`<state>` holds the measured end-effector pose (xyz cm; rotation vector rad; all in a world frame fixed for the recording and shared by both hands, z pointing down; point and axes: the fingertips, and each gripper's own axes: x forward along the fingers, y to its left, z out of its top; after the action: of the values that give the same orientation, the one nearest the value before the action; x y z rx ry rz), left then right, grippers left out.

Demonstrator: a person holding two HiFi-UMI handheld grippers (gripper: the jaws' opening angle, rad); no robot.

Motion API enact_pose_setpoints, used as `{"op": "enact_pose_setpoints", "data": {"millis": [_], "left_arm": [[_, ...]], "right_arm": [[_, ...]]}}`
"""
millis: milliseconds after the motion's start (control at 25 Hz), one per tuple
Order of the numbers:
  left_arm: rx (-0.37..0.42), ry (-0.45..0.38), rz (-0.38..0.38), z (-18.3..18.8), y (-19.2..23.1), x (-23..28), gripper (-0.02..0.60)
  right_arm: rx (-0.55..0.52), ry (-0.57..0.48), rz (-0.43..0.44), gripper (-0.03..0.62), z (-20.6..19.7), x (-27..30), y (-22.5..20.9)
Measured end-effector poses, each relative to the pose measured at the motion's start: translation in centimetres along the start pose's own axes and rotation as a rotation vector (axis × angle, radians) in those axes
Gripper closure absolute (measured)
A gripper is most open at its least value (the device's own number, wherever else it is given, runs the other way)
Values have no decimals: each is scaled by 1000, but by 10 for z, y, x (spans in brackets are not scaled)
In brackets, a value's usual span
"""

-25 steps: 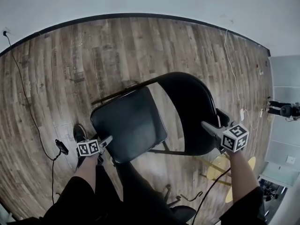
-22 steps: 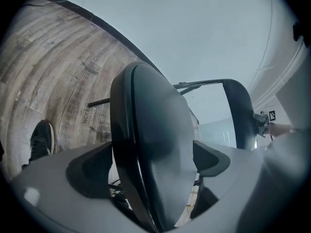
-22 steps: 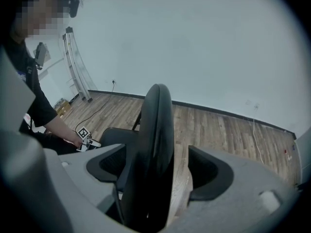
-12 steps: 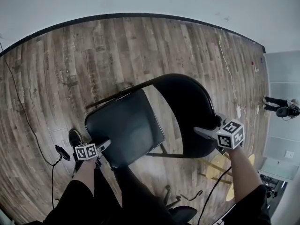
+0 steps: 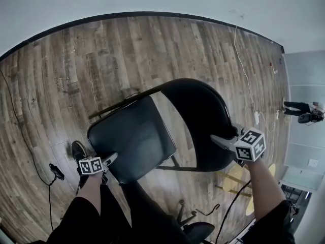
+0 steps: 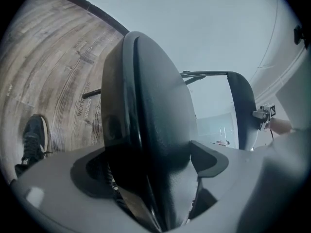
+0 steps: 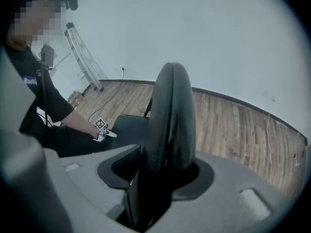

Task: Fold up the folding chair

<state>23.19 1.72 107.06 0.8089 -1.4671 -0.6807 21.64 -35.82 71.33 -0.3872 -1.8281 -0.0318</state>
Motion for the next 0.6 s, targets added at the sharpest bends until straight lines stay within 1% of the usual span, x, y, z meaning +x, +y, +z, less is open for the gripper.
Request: {"op": "enact_pose_setpoints", "data": {"millis": [80,200,400,600], "left_arm": [[-31,15,-26,-2,-3,0,99],[-54,2,-40,0,-4,-2,107],[-66,-40,-58,3,-8,-8,134],[-67,-33,-96,2,-13,-16,164]], "right_arm": [[-1,0,-4,402,1,0,0],[5,0,2,407,3,0,2],[23,-15,17,427,4,-7,8],[41,-22,31,441,4,-12,18]]}}
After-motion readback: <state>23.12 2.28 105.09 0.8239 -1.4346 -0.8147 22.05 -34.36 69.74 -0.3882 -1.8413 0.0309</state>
